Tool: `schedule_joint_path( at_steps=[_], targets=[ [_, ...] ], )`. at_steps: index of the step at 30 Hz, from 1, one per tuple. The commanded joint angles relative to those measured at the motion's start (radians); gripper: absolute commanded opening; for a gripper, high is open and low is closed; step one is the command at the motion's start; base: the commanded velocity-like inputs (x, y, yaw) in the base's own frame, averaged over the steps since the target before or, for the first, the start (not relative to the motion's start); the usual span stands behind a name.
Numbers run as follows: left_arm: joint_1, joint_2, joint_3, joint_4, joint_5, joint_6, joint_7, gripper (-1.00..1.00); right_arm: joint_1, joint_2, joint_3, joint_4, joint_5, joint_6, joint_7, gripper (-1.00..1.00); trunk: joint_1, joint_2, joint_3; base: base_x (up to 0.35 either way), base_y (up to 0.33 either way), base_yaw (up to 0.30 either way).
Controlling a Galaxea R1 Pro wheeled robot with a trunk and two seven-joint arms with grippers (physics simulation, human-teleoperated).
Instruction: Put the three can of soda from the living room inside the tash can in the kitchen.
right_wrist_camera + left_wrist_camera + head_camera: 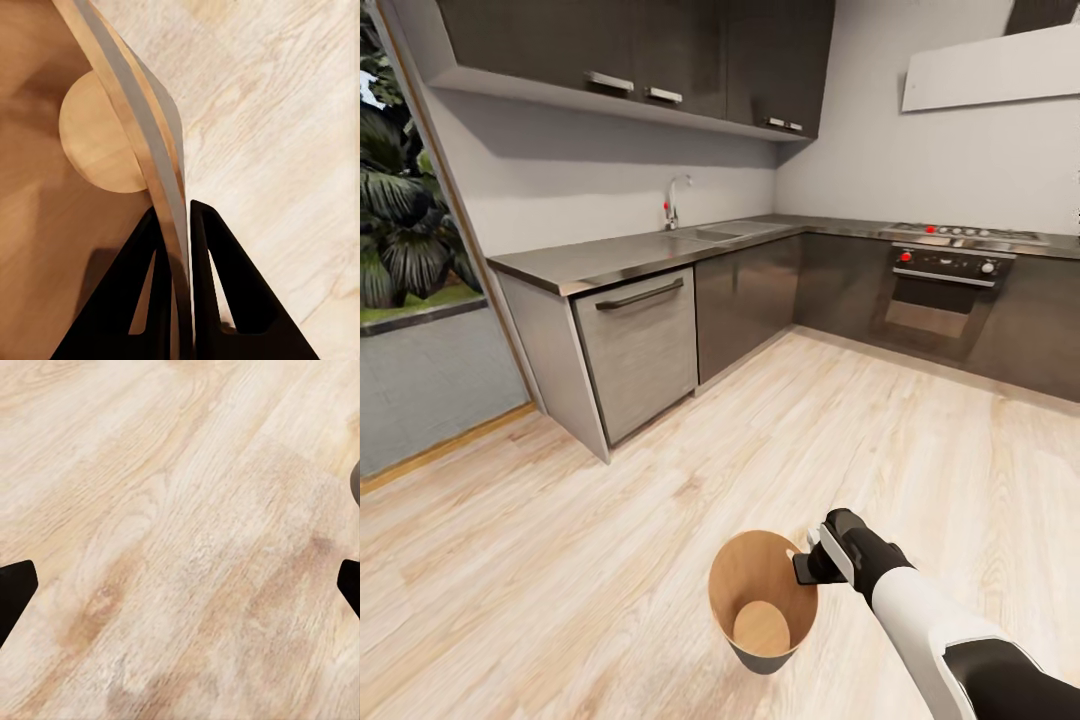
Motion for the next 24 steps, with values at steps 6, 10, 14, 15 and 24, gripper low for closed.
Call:
schedule_joint_path(
  at_steps=[6,10,14,15,24],
  targets=[
    [0.000,0.000,0.000,0.001,0.001,0.000,0.000,1.00,0.000,0.002,-0.003,0.000,-0.022,0.000,0.004,-1.00,-0.023,0.042,0.028,0.000,0.000,0.000],
    [0.000,0.000,0.000,0.001,0.001,0.000,0.000,1.00,0.000,0.002,-0.003,0.000,-0.022,0.002,0.004,-1.00,-0.038,0.070,0.046,0.000,0.000,0.000],
    [0.000,0.000,0.000,0.001,0.001,0.000,0.000,1.00,0.000,0.001,-0.003,0.000,-0.022,0.002,0.004,-1.00,-0.054,0.098,0.061,0.000,0.000,0.000],
    [0.000,0.000,0.000,0.001,0.001,0.000,0.000,1.00,0.000,0.000,-0.004,0.000,-0.022,0.002,0.005,-1.00,-0.058,0.105,0.064,0.000,0.000,0.000],
    [0.000,0.000,0.000,0.000,0.001,0.000,0.000,1.00,0.000,0.003,-0.003,-0.002,-0.022,0.002,0.002,-1.00,-0.092,0.168,0.100,0.000,0.000,0.000]
  ],
)
